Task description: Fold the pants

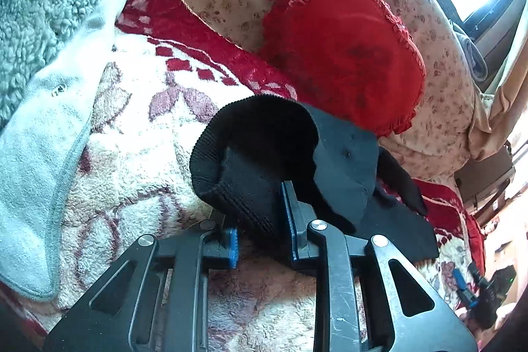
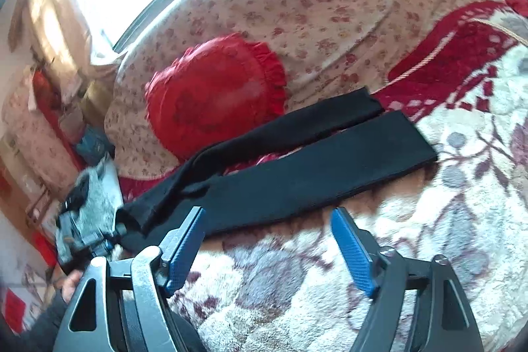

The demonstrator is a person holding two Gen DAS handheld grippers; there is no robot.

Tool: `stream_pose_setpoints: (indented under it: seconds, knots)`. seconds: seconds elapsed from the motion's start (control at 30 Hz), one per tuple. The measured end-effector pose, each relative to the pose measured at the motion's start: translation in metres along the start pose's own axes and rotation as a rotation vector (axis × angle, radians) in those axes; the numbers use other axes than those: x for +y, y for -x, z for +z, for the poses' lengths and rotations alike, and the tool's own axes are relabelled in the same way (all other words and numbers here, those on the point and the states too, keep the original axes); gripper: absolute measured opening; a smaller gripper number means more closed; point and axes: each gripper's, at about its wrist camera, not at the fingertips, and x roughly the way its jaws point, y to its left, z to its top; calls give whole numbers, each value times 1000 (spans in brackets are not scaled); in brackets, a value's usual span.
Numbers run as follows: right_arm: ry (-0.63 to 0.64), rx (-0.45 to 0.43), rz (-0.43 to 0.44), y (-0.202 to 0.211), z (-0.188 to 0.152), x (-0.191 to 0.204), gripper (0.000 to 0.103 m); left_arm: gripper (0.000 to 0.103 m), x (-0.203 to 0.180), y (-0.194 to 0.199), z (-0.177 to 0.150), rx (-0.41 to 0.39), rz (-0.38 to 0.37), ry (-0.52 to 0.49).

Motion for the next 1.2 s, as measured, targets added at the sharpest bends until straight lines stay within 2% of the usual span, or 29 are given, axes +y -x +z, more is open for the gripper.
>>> stream_pose_setpoints:
  seconds: [0.07,0.1,0.13,0.17,0.23,0.3,0.37,0.4,0.5,0.6,0.7,0.73,0.83,0.97,1.1,1.2]
  knots:
    - [-47,-29,-31,9,14,-17,71,13,-8,7,-1,-19,2,-30]
    - [-94,-38,-80,13,25,-35,70,13,-14,10,0,-30,-3,-46]
    - [-158,-29,-99,14,33,-53,66,13,-16,12,0,-37,-6,-52]
    - [-234,-13,-86,12,39,-74,57,13,-18,11,1,-43,-10,-54]
    - [-374,8,-37,7,44,-110,48,13,-22,12,2,-60,-11,-48]
    - [-429,20,-18,0,47,-133,48,13,-26,13,1,-75,-8,-60]
    - [-452,80,6,-13,45,-143,47,8,-32,12,1,-83,27,-97]
    - [-479,114,-13,-21,42,-148,47,6,-32,11,2,-79,42,-93]
    - [-527,142,40,-36,34,-154,47,5,-26,10,4,-66,73,-44]
    - [-524,149,70,-55,35,-155,44,4,-22,12,5,-73,109,-7]
    - [-513,120,32,-65,44,-161,18,4,-10,13,3,-54,100,38]
    - [-524,117,28,-66,44,-165,4,4,-8,16,0,-55,96,39]
    - [-468,134,25,-59,43,-160,4,4,-6,27,-7,-62,81,16]
    - [-476,162,23,-38,40,-157,4,4,-4,54,-15,-73,49,23]
    - [-446,246,40,-15,34,-147,4,4,0,99,-24,-102,55,3]
    - [-409,309,65,-10,23,-137,4,4,22,129,-32,-130,84,22]
